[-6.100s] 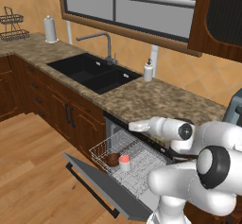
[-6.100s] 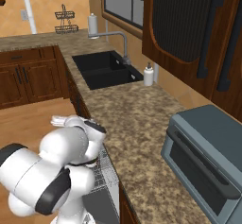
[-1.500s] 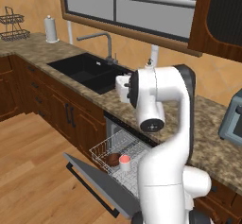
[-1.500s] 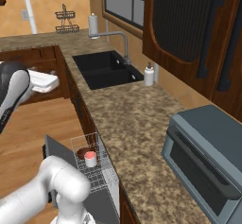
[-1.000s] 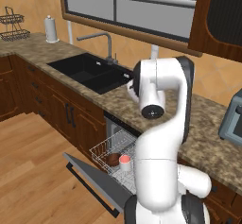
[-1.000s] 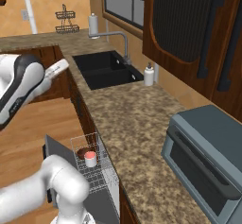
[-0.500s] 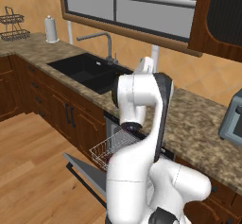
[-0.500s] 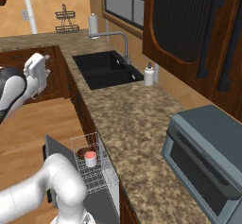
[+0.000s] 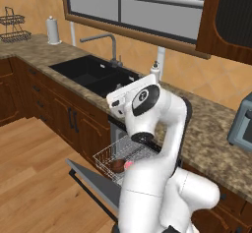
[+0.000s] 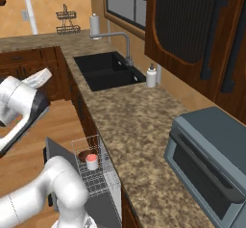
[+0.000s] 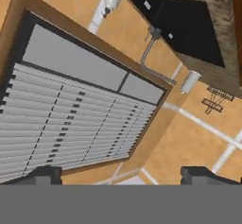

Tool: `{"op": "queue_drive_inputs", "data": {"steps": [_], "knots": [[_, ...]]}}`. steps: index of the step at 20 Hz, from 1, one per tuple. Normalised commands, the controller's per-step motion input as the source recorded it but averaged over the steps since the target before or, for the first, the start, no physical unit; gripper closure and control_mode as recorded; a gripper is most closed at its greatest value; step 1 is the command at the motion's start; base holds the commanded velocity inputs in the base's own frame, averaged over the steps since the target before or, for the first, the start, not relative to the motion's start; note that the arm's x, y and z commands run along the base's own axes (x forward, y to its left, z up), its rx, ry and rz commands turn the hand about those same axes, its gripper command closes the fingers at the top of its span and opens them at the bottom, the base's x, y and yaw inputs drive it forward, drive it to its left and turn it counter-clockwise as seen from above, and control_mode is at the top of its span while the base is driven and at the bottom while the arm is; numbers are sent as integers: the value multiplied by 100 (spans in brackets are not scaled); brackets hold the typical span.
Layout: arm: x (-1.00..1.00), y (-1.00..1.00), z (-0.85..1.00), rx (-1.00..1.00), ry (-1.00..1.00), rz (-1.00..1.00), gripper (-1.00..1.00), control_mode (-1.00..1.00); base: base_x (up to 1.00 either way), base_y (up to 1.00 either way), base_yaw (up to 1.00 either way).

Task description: Pick up the cup and bowl from the counter, place them in the dishwasher, and close the dishwasher door.

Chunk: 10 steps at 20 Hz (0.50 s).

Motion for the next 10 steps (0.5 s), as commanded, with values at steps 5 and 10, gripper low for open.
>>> {"op": "queue_drive_inputs", "data": {"steps": [5,10], "knots": [[0,41,-1,83,1,46,-100,-100,0,0,0],[1,32,0,79,15,50,-100,-100,0,0,0]]}}
